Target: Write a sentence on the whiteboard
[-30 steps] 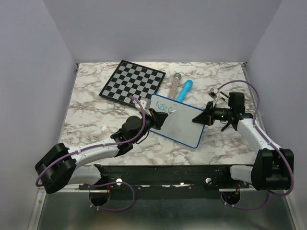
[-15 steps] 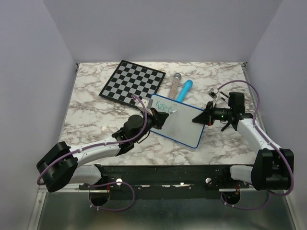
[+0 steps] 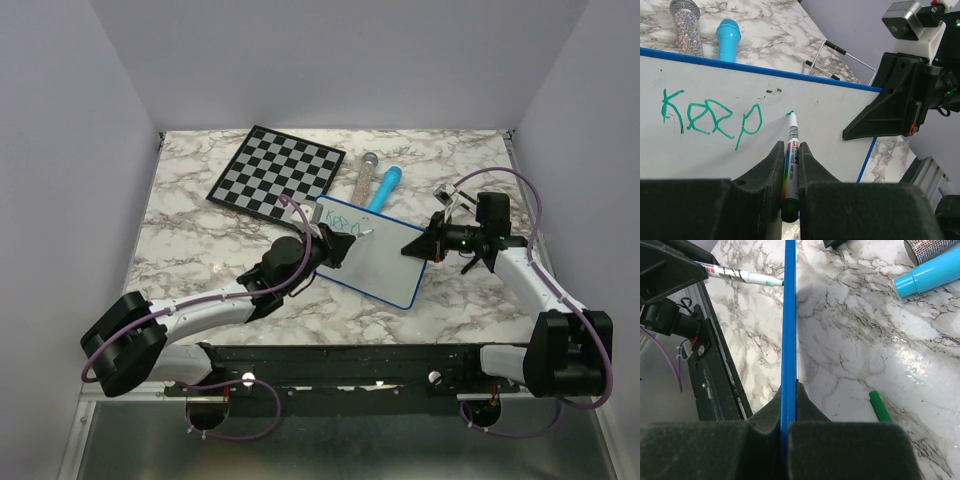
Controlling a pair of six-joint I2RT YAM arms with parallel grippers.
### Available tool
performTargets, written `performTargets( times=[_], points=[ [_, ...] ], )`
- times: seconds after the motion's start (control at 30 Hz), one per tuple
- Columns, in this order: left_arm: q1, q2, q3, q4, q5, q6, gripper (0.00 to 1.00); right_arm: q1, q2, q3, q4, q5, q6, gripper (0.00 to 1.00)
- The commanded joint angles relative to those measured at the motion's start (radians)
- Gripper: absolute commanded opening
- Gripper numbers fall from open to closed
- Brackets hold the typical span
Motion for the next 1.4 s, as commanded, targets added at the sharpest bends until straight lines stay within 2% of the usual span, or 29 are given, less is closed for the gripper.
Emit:
performTargets(
  times=[0.0,0.27,0.6,1.37],
  points=[
    [-0.005,0.022,0.035,0.006,0.026,-0.003,0.0,0.005,-0.006,0.029,0.026,-0.012,0.0,0.01],
    [-0.005,0.038,0.044,0.018,0.053,-0.014,0.0,0.005,-0.008,0.029,0.026,-0.011,0.0,0.01],
    [-0.004,-0.039,0.018,0.032,-0.008,-0.008,0.0,0.007,-0.005,0.029,0.026,-0.009,-0.002,0.01],
    [0.004,0.015,0.065,0.004,-0.019,0.012,0.0,0.005,-0.009,0.029,0.026,-0.009,-0.002,0.01]
  ],
)
